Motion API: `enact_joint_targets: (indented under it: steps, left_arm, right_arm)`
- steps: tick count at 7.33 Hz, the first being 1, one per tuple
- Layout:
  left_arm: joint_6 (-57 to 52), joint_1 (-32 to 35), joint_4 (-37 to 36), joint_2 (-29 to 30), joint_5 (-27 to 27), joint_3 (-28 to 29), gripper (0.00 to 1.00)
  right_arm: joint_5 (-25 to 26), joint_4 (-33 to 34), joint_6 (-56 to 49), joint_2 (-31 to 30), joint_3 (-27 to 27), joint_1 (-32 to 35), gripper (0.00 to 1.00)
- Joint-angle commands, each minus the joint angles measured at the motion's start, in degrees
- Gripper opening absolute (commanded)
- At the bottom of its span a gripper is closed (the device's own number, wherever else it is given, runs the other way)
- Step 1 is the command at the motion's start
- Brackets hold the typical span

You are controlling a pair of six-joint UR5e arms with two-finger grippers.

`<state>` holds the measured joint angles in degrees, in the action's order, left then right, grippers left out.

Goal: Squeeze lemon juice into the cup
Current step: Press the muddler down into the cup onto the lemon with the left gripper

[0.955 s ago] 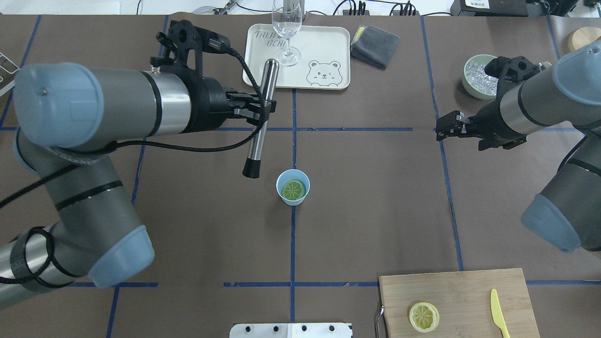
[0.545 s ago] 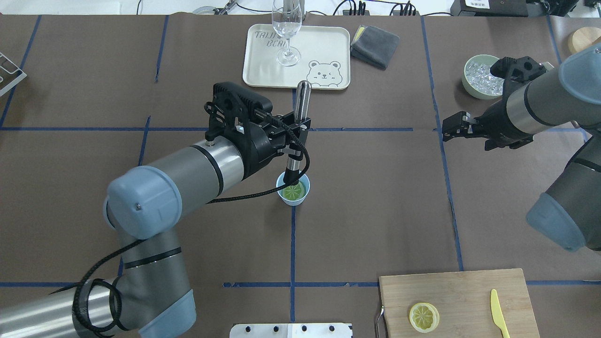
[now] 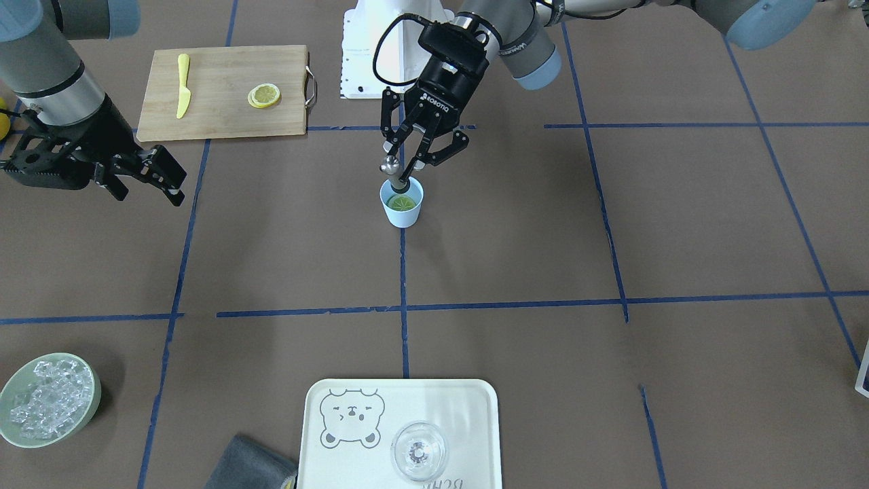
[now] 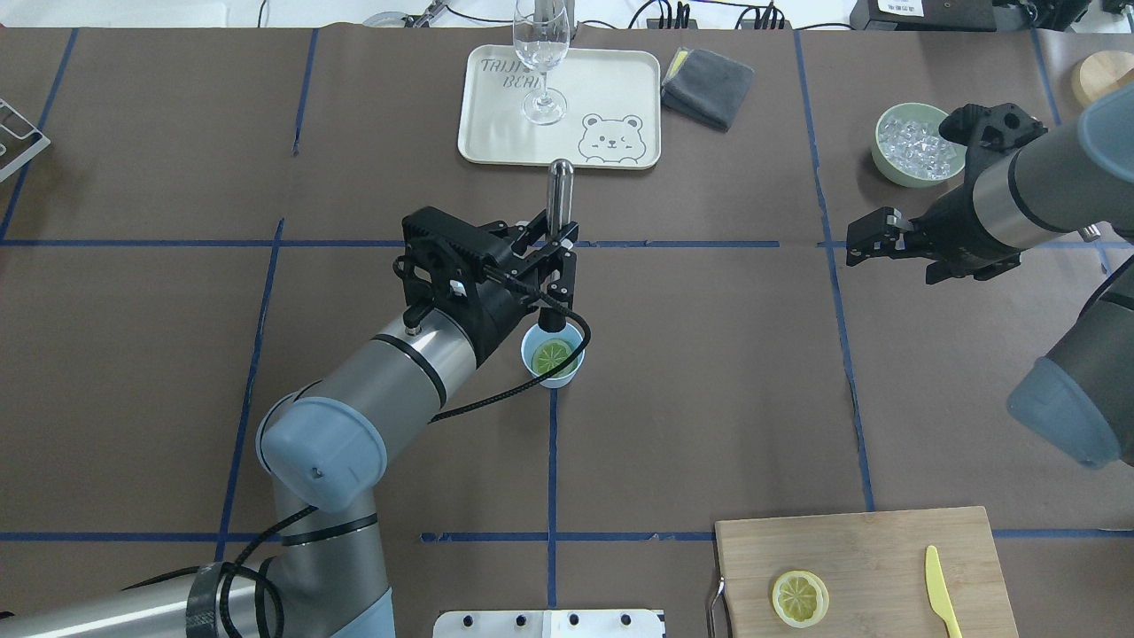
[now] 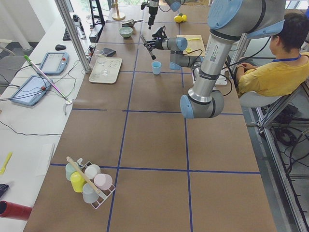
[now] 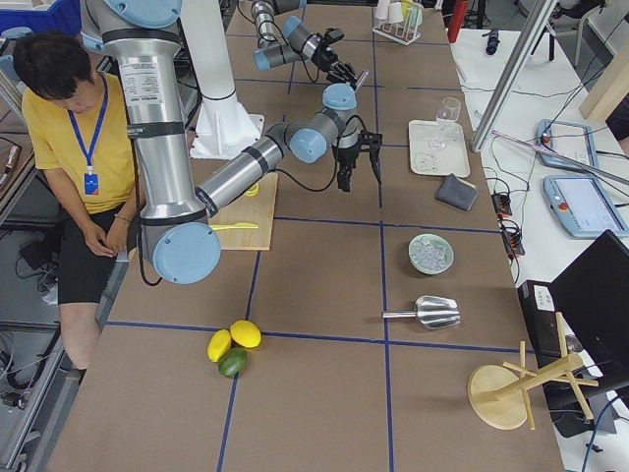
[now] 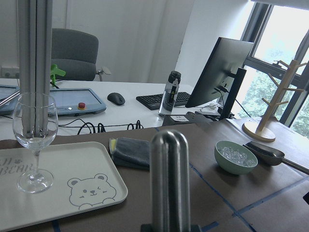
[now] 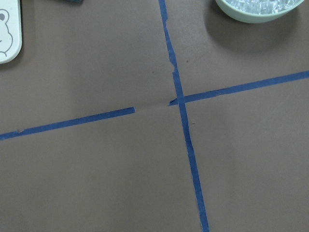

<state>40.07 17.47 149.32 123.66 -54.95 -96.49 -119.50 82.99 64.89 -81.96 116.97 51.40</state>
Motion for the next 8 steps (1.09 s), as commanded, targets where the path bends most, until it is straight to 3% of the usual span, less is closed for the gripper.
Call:
enact_joint_targets:
  steps: [1, 8]
  left_arm:
    - [-1.22, -2.00, 4.04, 0.44, 3.35, 4.11, 0.00]
    - [-1.31, -4.37, 4.13, 0.44, 3.53, 8.85, 0.00]
  right_arm:
    - [-5.12, 0.07, -6.25, -1.53, -0.60, 3.08, 1.00]
    - [-5.04, 0.07, -6.35, -1.27, -1.66, 3.00, 1.00]
